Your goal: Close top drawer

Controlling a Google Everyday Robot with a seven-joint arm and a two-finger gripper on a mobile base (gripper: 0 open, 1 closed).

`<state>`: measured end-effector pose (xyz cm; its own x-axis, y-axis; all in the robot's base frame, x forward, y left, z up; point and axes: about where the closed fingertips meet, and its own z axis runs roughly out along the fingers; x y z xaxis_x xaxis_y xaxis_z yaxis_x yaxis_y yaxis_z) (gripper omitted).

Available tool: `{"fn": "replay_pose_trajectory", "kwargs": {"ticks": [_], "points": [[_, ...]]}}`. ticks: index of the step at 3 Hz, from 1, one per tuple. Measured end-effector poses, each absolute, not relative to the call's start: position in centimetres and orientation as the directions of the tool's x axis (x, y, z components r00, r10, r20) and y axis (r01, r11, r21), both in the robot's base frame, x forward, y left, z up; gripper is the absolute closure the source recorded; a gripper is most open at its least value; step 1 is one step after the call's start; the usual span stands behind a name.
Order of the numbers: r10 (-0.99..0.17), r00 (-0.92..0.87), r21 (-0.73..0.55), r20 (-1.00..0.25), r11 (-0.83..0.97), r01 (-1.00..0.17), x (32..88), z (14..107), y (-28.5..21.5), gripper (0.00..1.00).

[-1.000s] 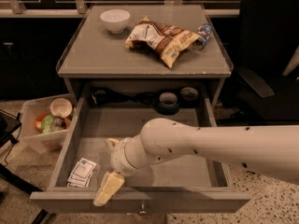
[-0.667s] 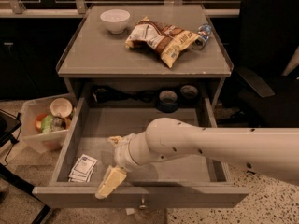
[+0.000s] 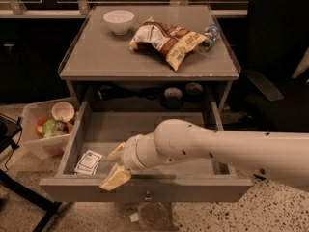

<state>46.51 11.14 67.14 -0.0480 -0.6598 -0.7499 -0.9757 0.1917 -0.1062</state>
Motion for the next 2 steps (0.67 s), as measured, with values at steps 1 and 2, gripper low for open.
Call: {"fn": "replay_pose_trajectory", "kwargs": {"ticks": [1, 2], "points": [[-0.660, -0.048, -0.106, -0.750, 0.192, -0.976, 46.44, 67.33, 11.18, 0.89], [-0.660, -0.048, -0.106, -0.750, 0.192, -0.976, 46.32, 67.34, 11.25, 1.00]]}}
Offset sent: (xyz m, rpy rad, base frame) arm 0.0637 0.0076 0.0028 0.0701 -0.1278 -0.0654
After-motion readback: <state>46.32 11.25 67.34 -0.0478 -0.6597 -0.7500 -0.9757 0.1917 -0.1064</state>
